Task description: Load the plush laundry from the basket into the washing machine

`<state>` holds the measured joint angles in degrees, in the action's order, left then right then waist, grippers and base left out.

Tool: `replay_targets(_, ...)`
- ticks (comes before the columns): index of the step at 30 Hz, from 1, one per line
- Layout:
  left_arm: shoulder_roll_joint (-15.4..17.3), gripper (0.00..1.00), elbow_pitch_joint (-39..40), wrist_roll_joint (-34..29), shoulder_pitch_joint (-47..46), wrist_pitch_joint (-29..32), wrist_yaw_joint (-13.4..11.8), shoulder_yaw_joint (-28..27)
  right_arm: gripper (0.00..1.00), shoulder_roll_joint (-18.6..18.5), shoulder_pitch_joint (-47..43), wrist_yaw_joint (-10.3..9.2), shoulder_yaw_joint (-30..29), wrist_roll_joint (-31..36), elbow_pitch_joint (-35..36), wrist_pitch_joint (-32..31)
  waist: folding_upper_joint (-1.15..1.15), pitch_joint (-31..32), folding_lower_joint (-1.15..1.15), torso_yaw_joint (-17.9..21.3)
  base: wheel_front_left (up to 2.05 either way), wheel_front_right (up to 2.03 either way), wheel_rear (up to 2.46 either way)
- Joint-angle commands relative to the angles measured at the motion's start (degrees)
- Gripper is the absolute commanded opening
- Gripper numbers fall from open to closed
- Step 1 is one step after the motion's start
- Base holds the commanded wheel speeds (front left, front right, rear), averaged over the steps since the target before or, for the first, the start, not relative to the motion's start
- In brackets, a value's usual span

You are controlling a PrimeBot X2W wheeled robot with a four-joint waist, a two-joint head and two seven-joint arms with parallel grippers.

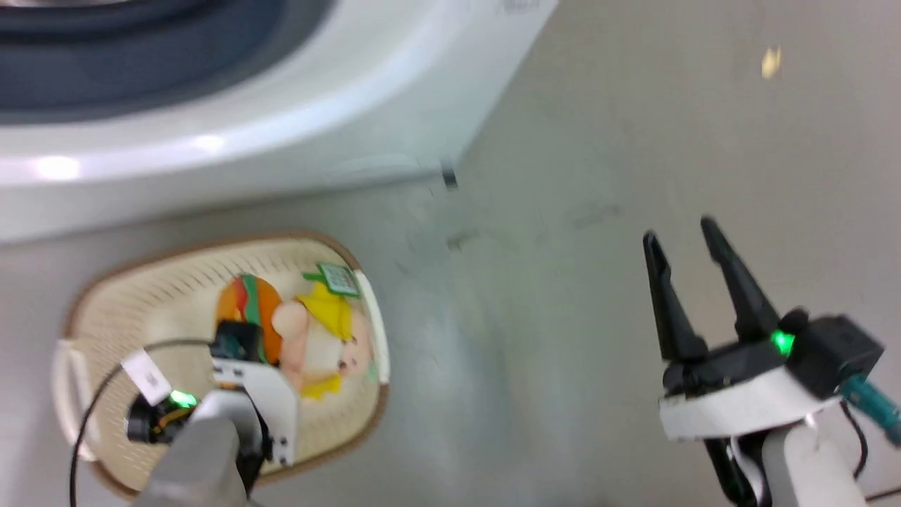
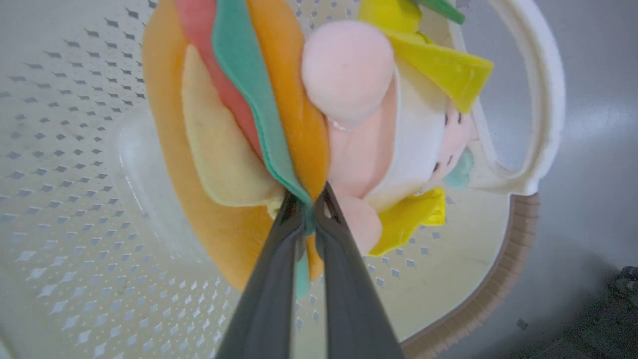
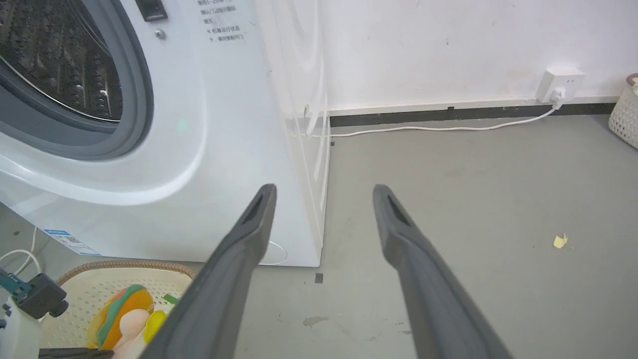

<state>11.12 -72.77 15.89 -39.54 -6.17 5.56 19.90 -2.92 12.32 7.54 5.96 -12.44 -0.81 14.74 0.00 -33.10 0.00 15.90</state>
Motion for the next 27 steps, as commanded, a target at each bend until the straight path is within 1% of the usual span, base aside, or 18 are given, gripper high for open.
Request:
replay_targets(1, -0.2, 0.00, 0.1, -0.4, 1.1, -0.9, 0.3, 0.3, 1.00, 0.0, -0.9, -0.05, -0.2, 0.4, -0.3, 0.3, 0.00, 8.4, 0.00, -4.2, 0.00, 0.00, 0.00)
replay_targets(7, -1.7, 0.00, 1.5, 0.6, 5.6, -7.0, 1.0, 0.6, 1.00, -1.0, -5.2, -0.05, -0.6, 1.8, -1.1, 0.3, 0.00, 16.4, 0.00, -7.1, 0.00, 0.00, 0.00)
replay_targets(12, -2.3, 0.00, 6.9, 0.5, 9.5, -8.7, 1.3, 1.3, 1.00, -1.3, -9.2, -0.05, -1.4, 2.3, -1.5, 0.3, 0.00, 21.6, 0.00, -9.6, 0.00, 0.00, 0.00)
replay_targets(15, -1.8, 0.00, 14.5, 1.0, 12.1, -8.8, 0.6, -0.2, 1.00, -1.2, -11.0, -0.05, -1.5, 2.4, -1.4, 0.3, 0.00, 23.7, 0.00, -10.4, 0.00, 0.00, 0.00)
replay_targets(20, -1.0, 0.00, 29.0, 0.7, 17.3, -8.8, -1.9, -3.3, 1.00, -1.0, -12.3, -0.05, -1.0, 2.7, -1.2, 0.3, 0.00, 25.2, 0.00, -10.6, 0.00, 0.00, 0.00)
replay_targets(24, -0.3, 0.00, 39.9, 1.2, 19.8, -8.8, -4.2, -7.1, 1.00, -1.1, -12.0, -0.05, -0.5, 2.6, -0.8, 0.3, 0.00, 24.3, 0.00, -9.8, 0.00, 0.00, 0.00)
replay_targets(27, 0.2, 0.00, 47.2, 0.6, 19.9, -8.8, -5.8, -9.2, 1.00, -1.0, -11.6, -0.05, -1.0, 2.4, 0.0, 0.3, 0.00, 22.1, 0.00, -9.1, 0.00, 0.00, 0.00)
